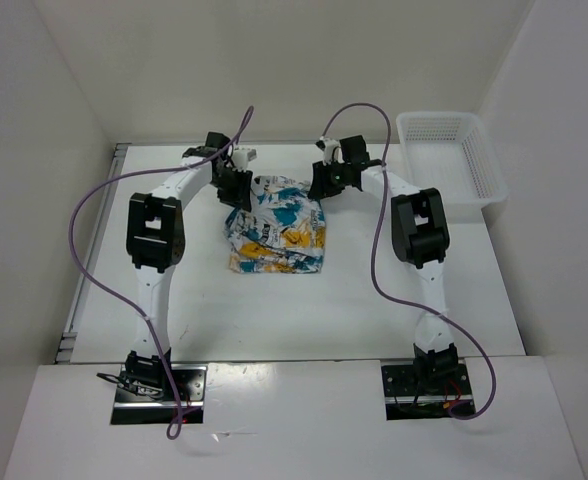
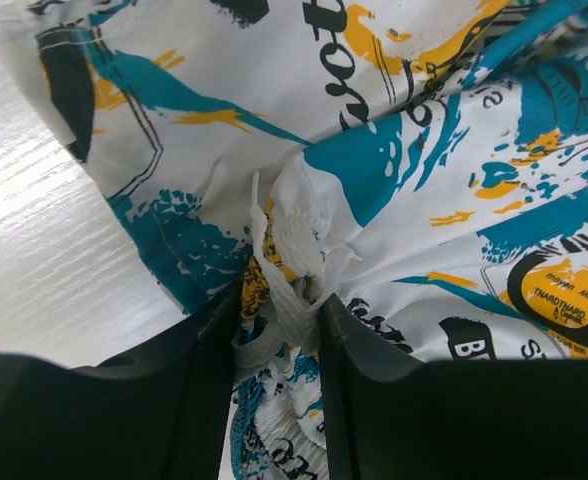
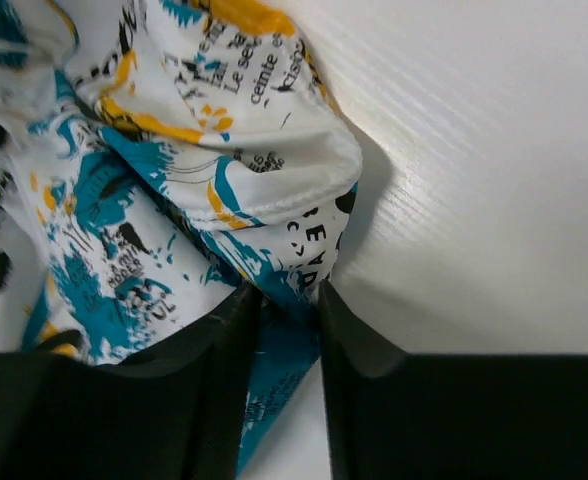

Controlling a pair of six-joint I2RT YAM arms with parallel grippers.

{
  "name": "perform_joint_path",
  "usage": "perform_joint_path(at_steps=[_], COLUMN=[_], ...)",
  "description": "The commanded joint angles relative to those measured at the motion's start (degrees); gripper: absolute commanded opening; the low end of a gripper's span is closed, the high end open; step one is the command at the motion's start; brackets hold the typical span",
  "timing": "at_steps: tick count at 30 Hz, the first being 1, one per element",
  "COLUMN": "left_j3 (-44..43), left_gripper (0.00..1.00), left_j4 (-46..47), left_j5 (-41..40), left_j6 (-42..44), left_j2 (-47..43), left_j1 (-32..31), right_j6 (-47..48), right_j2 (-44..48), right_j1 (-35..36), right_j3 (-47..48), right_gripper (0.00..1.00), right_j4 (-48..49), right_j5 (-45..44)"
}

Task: Fold and stack the shorts
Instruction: Fold the shorts

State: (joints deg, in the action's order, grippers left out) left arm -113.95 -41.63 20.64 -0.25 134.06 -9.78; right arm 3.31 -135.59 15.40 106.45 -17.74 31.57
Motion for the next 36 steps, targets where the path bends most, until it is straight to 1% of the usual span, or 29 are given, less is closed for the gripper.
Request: perform_joint_path(at_steps=[1, 2, 3, 5, 8, 11, 15, 18, 19, 20, 21, 22, 23, 26, 27, 29, 30, 33, 34, 36], left_j3=[0.66, 1.18, 1.19, 1.80, 2.41, 3.03, 3.56, 2.16, 1.46, 0.67, -0.12, -1.61, -2.15, -3.47, -3.47, -3.47, -3.99, -4.61, -4.61, -4.61], left_gripper=[0.43, 0.43, 0.41, 0.36, 0.30, 0.30, 0.30, 0.39, 0.49, 0.52, 0.54, 0.58, 0.66, 0.81, 0.88, 0.94, 1.00, 1.00, 1.00, 1.00], left_j4=[0.32, 0.32, 0.32, 0.32, 0.85, 0.85, 1.90, 1.90, 1.90, 1.90, 1.38, 1.37, 1.37, 0.85, 0.85, 0.85, 0.85, 0.85, 0.85, 0.85], left_j5=[-0.25, -0.25, -0.25, -0.25, -1.39, -2.10, -4.47, -4.57, -3.95, -2.81, -2.28, -2.27, -1.58, -1.57, -1.57, -1.57, -1.57, -3.14, -3.68, -6.13], left_j6=[0.25, 0.25, 0.25, 0.25, 0.25, 0.25, 0.25, 0.25, 0.25, 0.25, 0.25, 0.25, 0.25, 0.25, 0.25, 0.25, 0.25, 0.25, 0.25, 0.25], left_j2=[-1.17, -1.17, -1.69, -1.70, -1.70, -2.22, -2.75, -2.75, -2.75, -2.75, -2.75, -2.75, -2.75, -3.89, -5.37, -7.66, -8.46, -12.32, -13.38, -16.98], left_j1=[-0.50, -0.50, -0.50, -0.50, -0.50, -0.50, -0.50, -0.50, -0.50, -0.50, -1.02, -1.03, -1.03, -1.03, -1.03, -1.03, -1.03, -1.03, -1.03, -1.03], right_j6=[-2.16, -2.69, -2.70, -2.70, -2.08, -2.08, -0.85, -0.85, -0.85, -0.85, -0.85, -0.85, -0.15, 1.17, 1.69, 3.10, 3.89, 4.60, 5.90, 7.84], right_j2=[-0.90, -0.90, -0.90, -1.43, -1.43, -0.91, -0.90, -0.30, -0.29, 0.32, 1.02, 1.03, 1.99, 4.36, 5.24, 8.05, 9.19, 14.29, 17.26, 20.61], right_j1=[0.42, 0.42, 0.42, 0.42, 0.42, 0.42, -0.11, -0.11, -0.11, -0.11, -0.11, -0.11, -0.11, -0.11, -0.11, -0.11, -0.11, -0.11, -0.11, -0.11], right_j3=[3.85, 4.63, 5.25, 5.86, 5.87, 5.26, 5.25, 4.64, 4.64, 4.64, 4.64, 4.64, 4.64, 4.64, 4.64, 4.64, 4.64, 3.77, 2.46, 0.61], right_gripper=[0.33, 0.25, 0.11, 0.01, 0.01, 0.01, 0.01, 0.01, 0.11, 0.22, 0.35, 0.56, 0.60, 0.69, 0.69, 0.72, 0.72, 0.79, 0.81, 0.81], right_j4=[4.47, 4.99, 4.99, 5.52, 5.52, 5.52, 5.52, 5.00, 4.99, 4.99, 4.99, 4.99, 4.47, 3.94, 3.94, 3.42, 3.41, 2.71, 2.71, 2.71], right_j5=[-1.43, -3.25, -4.23, -6.42, -6.44, -6.44, -9.33, -9.08, -9.07, -8.55, -8.55, -9.07, -9.07, -10.39, -11.17, -11.71, -12.49, -16.09, -18.71, -20.84])
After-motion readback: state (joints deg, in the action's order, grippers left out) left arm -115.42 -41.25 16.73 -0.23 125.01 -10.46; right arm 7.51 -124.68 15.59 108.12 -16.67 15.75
